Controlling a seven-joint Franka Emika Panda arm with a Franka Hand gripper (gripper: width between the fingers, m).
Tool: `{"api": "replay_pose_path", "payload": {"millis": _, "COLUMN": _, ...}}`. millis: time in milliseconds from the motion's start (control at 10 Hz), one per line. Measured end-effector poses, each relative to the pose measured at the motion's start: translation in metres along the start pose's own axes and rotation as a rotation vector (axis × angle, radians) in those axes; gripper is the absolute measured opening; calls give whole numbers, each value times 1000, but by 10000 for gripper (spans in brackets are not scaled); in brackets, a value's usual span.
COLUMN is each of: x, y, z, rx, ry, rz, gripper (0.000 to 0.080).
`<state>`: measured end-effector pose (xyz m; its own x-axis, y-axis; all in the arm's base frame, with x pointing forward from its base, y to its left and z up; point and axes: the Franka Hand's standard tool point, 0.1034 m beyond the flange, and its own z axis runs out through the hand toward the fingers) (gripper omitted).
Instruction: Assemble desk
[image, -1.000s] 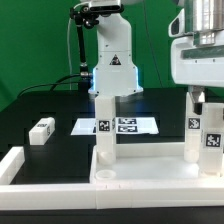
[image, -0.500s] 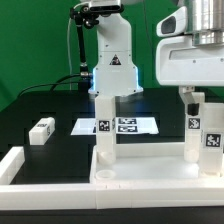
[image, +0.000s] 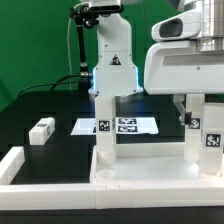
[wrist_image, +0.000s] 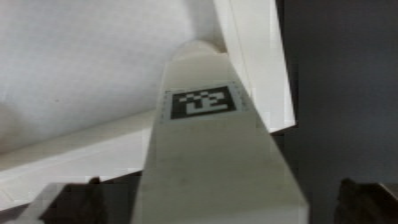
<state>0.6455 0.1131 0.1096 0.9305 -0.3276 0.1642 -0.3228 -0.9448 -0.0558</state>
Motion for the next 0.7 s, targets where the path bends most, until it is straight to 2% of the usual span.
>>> {"api": "replay_pose_path", "payload": {"millis": 100, "x": 0, "y": 0, "z": 0, "rx": 0, "ry": 0, "rz": 14, "gripper": 623}}
{"api": "replay_pose_path", "payload": {"millis": 200, "x": 0, "y": 0, "z": 0, "rx": 0, "ry": 0, "rz": 21, "gripper": 439}}
{"api": "replay_pose_path", "payload": {"millis": 300, "x": 0, "y": 1, "z": 0, "rx": 0, "ry": -2, "rz": 94, "gripper": 289}}
{"api": "replay_pose_path", "payload": {"millis": 700, "x": 1, "y": 7, "z": 1, "rx": -8, "ry": -3, "rz": 379, "gripper": 289}}
